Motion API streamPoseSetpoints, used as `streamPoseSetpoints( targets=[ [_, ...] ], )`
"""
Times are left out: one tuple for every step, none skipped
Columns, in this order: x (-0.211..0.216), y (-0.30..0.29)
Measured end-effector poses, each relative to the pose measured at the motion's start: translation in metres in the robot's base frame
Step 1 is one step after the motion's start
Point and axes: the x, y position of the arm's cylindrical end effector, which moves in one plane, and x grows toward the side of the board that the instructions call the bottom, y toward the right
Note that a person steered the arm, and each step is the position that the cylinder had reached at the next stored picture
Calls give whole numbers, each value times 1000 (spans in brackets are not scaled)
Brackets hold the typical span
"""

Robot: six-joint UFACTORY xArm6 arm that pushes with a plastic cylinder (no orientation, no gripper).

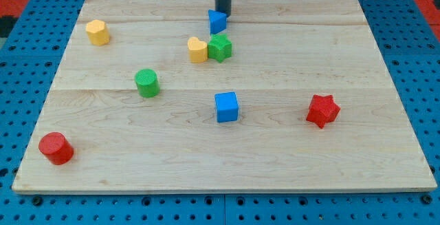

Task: Place the blue triangle above the yellow heart

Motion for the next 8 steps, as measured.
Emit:
streamPoseSetpoints(
  targets=[
    [3,-18],
    [17,-33],
    [32,-24],
    [24,-12],
    [26,29],
    [42,63],
    [52,56],
    [52,17]
  ],
)
